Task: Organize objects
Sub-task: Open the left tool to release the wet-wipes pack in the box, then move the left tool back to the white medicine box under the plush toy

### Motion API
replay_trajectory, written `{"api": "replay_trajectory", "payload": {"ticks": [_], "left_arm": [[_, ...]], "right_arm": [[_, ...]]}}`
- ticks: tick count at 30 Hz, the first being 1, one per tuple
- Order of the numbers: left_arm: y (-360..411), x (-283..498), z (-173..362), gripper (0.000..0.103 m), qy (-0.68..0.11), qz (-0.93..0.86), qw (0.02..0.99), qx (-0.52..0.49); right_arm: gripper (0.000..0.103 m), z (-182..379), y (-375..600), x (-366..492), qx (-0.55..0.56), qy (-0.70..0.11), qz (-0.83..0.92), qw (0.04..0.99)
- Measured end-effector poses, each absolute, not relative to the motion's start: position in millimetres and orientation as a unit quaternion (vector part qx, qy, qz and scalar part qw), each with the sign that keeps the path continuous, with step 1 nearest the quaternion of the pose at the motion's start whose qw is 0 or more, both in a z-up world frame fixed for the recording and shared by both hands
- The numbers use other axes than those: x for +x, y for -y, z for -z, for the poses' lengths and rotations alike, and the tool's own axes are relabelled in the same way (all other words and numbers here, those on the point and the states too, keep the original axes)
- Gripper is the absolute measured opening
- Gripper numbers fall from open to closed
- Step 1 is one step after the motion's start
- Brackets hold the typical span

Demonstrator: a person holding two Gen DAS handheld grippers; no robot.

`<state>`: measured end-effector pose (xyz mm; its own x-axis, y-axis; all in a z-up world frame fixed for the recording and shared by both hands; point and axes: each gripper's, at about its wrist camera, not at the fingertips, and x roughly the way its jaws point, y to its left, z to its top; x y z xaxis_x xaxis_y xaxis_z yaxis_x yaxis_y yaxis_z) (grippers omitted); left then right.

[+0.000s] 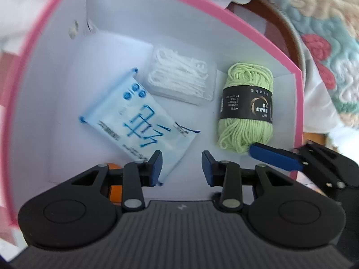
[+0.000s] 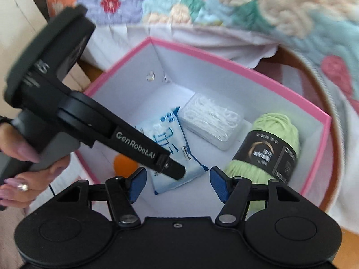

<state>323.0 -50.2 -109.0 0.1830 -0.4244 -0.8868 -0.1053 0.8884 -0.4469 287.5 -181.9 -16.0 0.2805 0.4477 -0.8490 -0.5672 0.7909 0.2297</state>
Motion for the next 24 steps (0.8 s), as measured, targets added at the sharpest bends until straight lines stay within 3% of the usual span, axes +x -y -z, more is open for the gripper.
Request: {"api": "replay_trajectory", "payload": {"ticks": [6,11,14,17,24], "left_arm": [[40,300,61,0.041,-0.608,0.111,0.766,-0.176],[32,270,14,0.062,-0.584,0.112,0.79,-0.146],[27,247,-13,0.067,-0.576,0.118,0.799,-0.128],[20,223,-38,0.075,-0.562,0.122,0.81,-0.118],[11,170,-76,0.077,-0.536,0.128,0.83,-0.087]], "right_arm": [[0.07,-16,194,255,-0.033,-0.461,-0.311,0.83],[0.074,-49,194,222,-0.038,-0.425,-0.3,0.853],[0.082,-65,189,204,-0.046,-0.412,-0.299,0.859],[0.083,-79,187,191,-0.029,-0.418,-0.31,0.853],[0.084,-105,176,142,-0.054,-0.405,-0.32,0.855]]}}
